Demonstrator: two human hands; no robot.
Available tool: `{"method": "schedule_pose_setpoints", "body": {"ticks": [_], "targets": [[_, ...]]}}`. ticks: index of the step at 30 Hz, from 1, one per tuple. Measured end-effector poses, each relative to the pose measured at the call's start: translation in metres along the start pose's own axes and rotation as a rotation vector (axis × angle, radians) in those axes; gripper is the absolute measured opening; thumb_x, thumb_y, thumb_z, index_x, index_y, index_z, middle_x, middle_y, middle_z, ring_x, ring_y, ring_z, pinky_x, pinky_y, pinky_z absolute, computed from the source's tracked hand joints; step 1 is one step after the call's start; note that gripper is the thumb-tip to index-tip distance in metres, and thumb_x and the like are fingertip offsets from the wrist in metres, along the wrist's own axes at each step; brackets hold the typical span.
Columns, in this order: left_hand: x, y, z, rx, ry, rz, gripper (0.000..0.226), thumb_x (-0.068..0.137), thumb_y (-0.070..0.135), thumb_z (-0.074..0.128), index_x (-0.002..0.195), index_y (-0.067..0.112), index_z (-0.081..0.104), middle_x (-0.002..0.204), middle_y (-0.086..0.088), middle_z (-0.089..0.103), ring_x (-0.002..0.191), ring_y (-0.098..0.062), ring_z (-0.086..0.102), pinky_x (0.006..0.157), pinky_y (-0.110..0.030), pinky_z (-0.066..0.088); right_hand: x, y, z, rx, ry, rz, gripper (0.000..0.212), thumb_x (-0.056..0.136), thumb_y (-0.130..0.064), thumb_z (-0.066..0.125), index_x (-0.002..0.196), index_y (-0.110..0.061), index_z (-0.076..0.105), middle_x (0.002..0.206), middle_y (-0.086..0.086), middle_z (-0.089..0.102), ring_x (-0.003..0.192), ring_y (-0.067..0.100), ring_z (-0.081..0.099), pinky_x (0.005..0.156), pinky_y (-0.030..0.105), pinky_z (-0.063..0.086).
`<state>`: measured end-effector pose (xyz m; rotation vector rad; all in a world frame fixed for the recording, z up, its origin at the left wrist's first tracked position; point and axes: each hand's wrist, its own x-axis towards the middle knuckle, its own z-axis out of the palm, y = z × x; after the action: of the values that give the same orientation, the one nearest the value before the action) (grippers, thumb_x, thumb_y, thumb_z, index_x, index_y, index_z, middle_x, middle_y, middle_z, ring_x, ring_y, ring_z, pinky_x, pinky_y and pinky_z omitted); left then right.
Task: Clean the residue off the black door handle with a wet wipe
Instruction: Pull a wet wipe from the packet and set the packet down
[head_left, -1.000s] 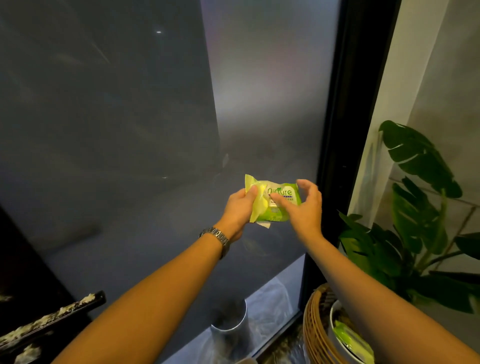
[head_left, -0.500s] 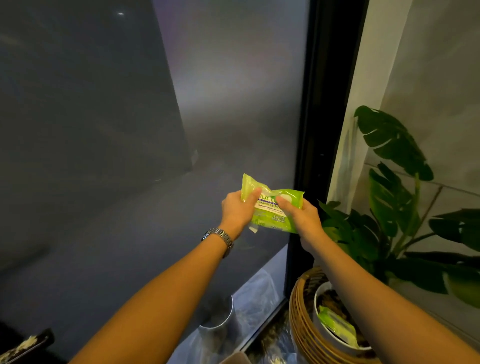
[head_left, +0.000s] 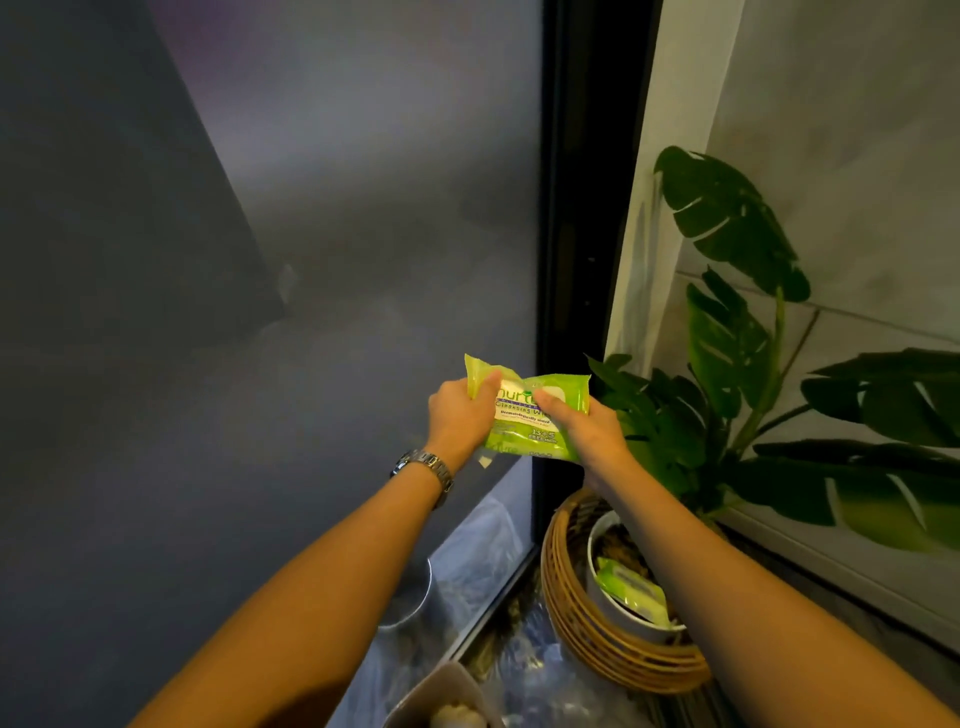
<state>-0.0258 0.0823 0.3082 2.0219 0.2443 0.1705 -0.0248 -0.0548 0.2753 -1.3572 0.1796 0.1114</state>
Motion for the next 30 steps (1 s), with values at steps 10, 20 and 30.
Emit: {"method": "schedule_pose_setpoints", "body": {"ticks": [10, 20, 30], "targets": [[0.008, -0.045, 0.031, -0.001, -0.011, -0.099, 0.027, 0.085, 0.026, 0.06, 0.099, 0.004, 0.063, 0.1, -0.013, 0.064, 0.085, -0.021, 0.055, 0.077, -0.032, 0.047, 0.018, 0.053, -0.049, 0.007, 0.223, 0.251, 0.023, 0.083, 0.0, 0.05, 0.105, -0.007, 0.053, 0.079, 0.009, 0.059, 0.064, 0.023, 0.058, 0.054, 0.033, 0.052], [0.005, -0.109, 0.079, 0.063, -0.15, -0.157, 0.012, 0.085, 0.007, 0.058, 0.096, 0.007, 0.061, 0.11, -0.015, 0.061, 0.091, -0.029, 0.057, 0.077, -0.031, 0.048, 0.018, 0.172, -0.122, -0.007, 0.375, 0.494, 0.021, 0.093, -0.003, 0.052, 0.114, -0.006, 0.05, 0.112, 0.018, 0.057, 0.076, 0.025, 0.056, 0.053, 0.036, 0.054], [0.02, -0.176, 0.13, 0.083, -0.209, -0.184, 0.022, 0.08, 0.007, 0.064, 0.098, 0.015, 0.056, 0.097, -0.005, 0.051, 0.067, -0.014, 0.051, 0.049, -0.013, 0.045, 0.039, 0.298, -0.163, 0.055, 0.571, 0.619, 0.035, 0.096, 0.006, 0.041, 0.13, -0.001, 0.046, 0.13, 0.023, 0.052, 0.099, 0.037, 0.053, 0.036, 0.028, 0.052]]}}
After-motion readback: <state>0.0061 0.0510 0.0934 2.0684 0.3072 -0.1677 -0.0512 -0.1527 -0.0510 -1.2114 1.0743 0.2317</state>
